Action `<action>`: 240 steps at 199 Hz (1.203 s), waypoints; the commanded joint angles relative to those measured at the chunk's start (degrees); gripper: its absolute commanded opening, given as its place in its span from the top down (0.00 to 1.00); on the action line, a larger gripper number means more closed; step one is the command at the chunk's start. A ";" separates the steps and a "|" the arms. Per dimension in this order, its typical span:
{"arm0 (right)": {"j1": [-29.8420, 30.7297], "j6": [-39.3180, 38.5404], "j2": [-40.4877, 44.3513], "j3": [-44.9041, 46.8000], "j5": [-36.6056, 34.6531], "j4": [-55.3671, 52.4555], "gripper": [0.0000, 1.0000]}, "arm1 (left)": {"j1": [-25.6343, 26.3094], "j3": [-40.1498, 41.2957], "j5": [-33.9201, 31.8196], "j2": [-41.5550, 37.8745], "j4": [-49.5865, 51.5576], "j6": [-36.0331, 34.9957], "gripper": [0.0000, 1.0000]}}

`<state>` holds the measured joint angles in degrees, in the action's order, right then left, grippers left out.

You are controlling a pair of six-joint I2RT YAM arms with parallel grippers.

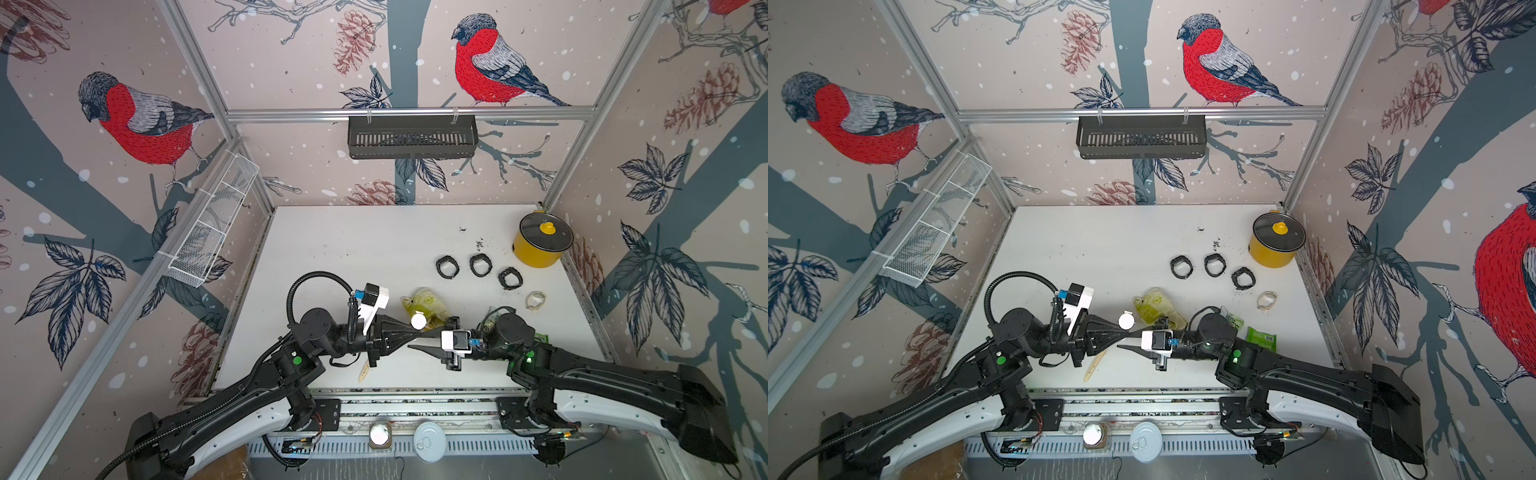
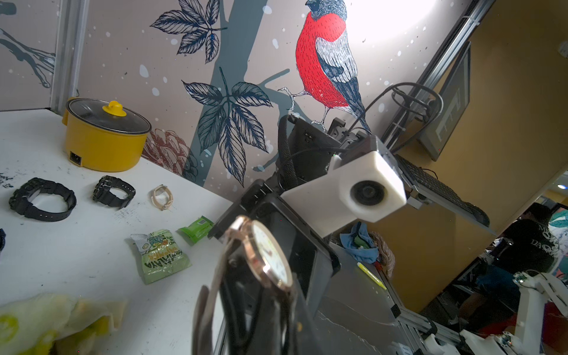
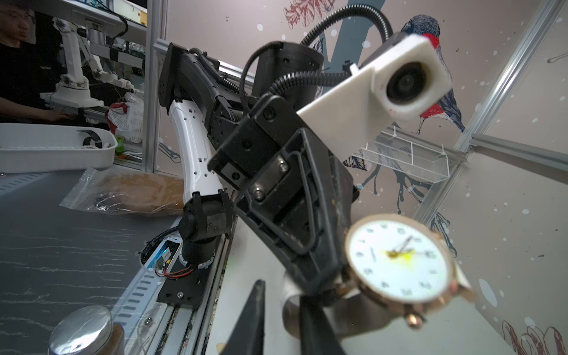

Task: Wipe the watch dial
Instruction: Adjust the watch, then pick up the cleaning item at the center of the board.

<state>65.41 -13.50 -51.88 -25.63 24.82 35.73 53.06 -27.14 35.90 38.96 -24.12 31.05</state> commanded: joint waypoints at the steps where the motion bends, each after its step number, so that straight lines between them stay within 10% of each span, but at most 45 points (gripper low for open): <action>1: -0.27 -0.26 1.37 1.00 -3.39 1.89 0.58 | 0.01 1.24 -2.13 -1.75 -2.03 -3.13 1.00; 32: -3.41 3.82 7.08 5.65 -10.69 1.92 0.54 | -0.02 5.55 -9.73 -5.89 -3.43 -10.75 1.00; 78: -12.59 31.08 7.86 7.70 -38.95 -9.19 0.22 | -0.06 11.91 -35.70 -9.54 -1.82 -20.60 1.00; 151: -17.46 46.28 -19.19 -5.49 -34.41 -31.15 0.13 | -0.10 20.32 -23.79 0.20 -16.91 -30.78 1.00; 240: -17.59 51.54 -38.57 -7.05 -35.67 -17.25 0.11 | -0.05 29.08 -20.55 -0.79 -25.45 -36.71 1.00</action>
<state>48.07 36.29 -88.14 -32.25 -8.03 13.98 53.06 -0.36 14.83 38.15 -45.04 -3.38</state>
